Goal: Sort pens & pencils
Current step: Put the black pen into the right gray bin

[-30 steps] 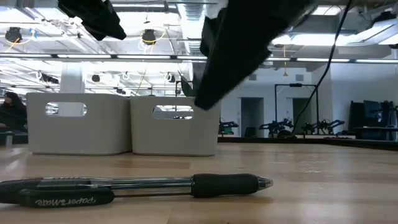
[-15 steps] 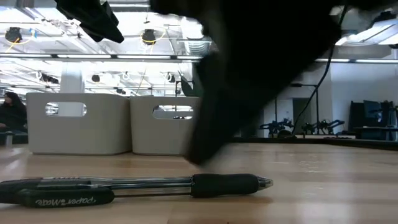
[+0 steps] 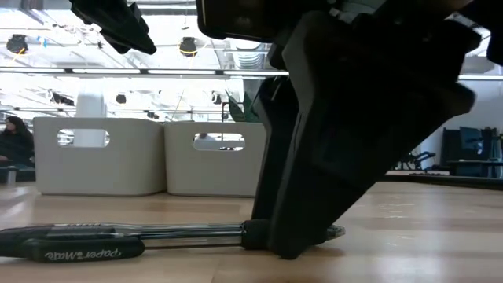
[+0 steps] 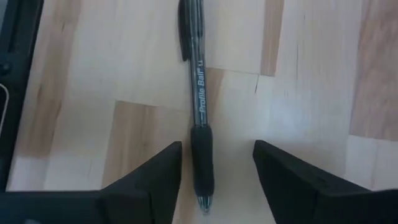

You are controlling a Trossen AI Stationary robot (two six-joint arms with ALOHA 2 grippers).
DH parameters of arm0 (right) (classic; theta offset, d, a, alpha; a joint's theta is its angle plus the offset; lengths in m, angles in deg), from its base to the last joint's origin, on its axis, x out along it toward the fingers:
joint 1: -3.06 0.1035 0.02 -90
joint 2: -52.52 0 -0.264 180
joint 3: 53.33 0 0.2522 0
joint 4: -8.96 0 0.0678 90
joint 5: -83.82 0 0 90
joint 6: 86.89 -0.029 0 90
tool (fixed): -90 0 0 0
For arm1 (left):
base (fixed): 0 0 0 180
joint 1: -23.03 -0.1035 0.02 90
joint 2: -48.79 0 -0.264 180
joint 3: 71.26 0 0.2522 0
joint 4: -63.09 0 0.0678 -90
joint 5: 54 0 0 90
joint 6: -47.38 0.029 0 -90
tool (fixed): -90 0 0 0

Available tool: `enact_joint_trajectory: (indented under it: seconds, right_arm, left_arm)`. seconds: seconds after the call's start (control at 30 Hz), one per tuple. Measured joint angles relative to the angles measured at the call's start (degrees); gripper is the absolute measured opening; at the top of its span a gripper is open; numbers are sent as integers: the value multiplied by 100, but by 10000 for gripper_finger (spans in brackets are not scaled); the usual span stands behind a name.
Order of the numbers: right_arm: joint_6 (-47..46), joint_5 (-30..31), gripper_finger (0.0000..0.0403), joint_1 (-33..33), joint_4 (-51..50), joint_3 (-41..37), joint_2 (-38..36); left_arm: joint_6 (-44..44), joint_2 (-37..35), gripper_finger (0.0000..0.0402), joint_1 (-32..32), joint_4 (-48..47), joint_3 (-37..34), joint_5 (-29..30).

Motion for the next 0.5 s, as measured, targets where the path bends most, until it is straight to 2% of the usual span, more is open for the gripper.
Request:
enact_joint_trajectory:
  seconds: [0.5]
  right_arm:
    - [-9,47,82,-13,56,-20,13]
  left_arm:
    - [-22,0,55,0,0,0,9]
